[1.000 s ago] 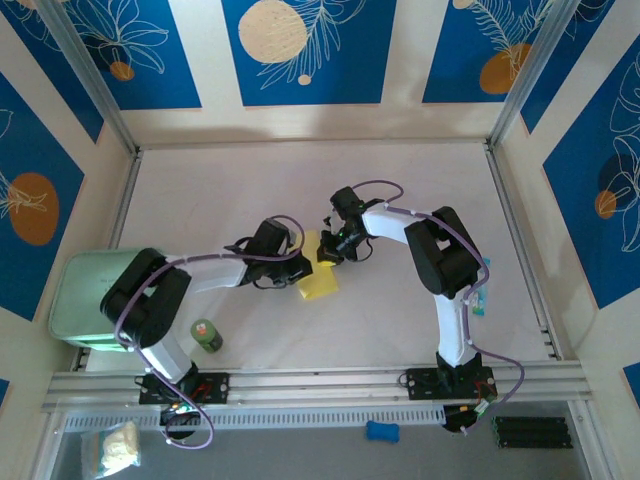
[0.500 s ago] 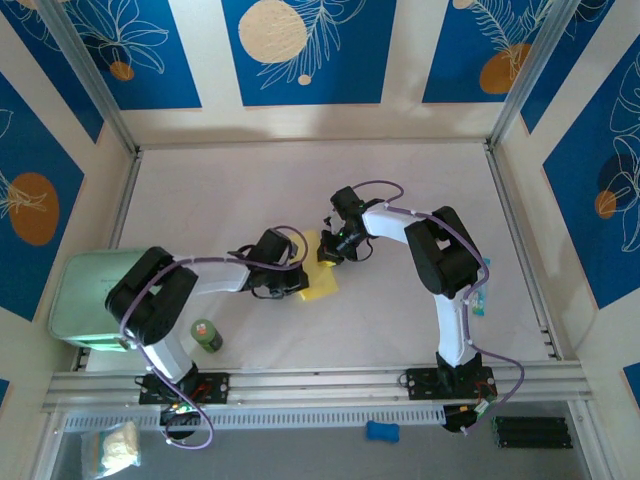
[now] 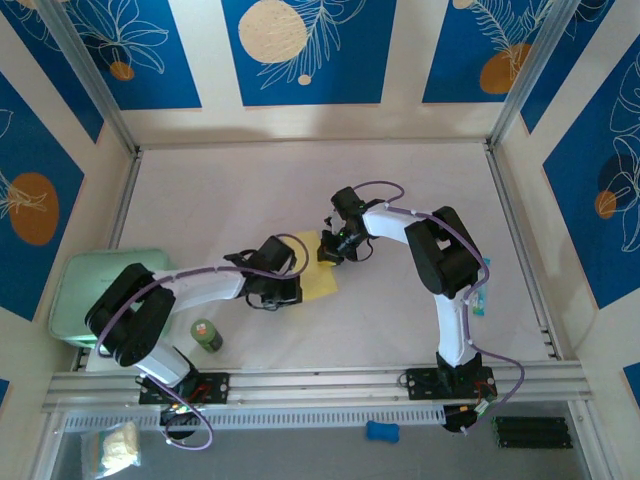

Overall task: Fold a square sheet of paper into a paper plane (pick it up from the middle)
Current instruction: First fold the square sheet of paper in half at the center of the table, then move the square sheet of paper to the center of the table.

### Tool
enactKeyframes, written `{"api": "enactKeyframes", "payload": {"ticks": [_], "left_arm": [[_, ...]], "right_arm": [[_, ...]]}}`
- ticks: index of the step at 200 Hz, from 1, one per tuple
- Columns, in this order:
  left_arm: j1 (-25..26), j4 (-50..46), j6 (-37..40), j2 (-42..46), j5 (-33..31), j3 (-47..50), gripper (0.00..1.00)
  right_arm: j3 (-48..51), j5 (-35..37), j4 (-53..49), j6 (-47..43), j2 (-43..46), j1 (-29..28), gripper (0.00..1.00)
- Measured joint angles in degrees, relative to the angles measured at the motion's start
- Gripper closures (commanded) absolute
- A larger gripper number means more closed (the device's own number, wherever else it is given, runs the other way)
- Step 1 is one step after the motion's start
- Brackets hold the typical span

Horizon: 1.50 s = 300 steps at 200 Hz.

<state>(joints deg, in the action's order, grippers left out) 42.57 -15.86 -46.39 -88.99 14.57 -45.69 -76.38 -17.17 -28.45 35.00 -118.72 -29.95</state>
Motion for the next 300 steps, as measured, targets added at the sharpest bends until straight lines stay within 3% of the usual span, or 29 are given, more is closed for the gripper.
{"api": "enactKeyframes", "payload": {"ticks": [49,103,137,171,207,244,300], "left_arm": [[0.0,3.8,-0.3,-5.6,-1.7,-6.3,0.94],[-0.1,7.7,-1.6,-7.9,-1.3,-2.0,0.94],[-0.1,11.3,-1.7,-3.9,-1.4,3.5,0.94],[0.0,2.5,-1.7,6.1,-3.4,8.9,0.91],[-1.7,-0.5,-1.0,10.9,-5.0,6.1,0.83],[-6.7,3.1,-0.8,5.9,-3.6,-0.2,0.75],[-9.9,13.4,-3.8,-8.6,3.3,-8.6,0.74]], "right_arm": [[0.1,-0.1,0.2,0.4,0.0,0.0,0.96],[1.1,-0.5,1.4,1.4,0.3,0.1,0.96],[2.5,-0.4,3.3,2.5,1.1,0.1,0.96],[3.4,0.1,4.6,3.5,1.8,-0.2,0.96],[3.8,1.8,5.0,4.6,2.7,-1.2,0.93],[9.1,4.5,8.2,7.9,7.2,-1.7,0.82],[17.3,6.3,12.1,13.6,18.9,1.0,0.69]]}}
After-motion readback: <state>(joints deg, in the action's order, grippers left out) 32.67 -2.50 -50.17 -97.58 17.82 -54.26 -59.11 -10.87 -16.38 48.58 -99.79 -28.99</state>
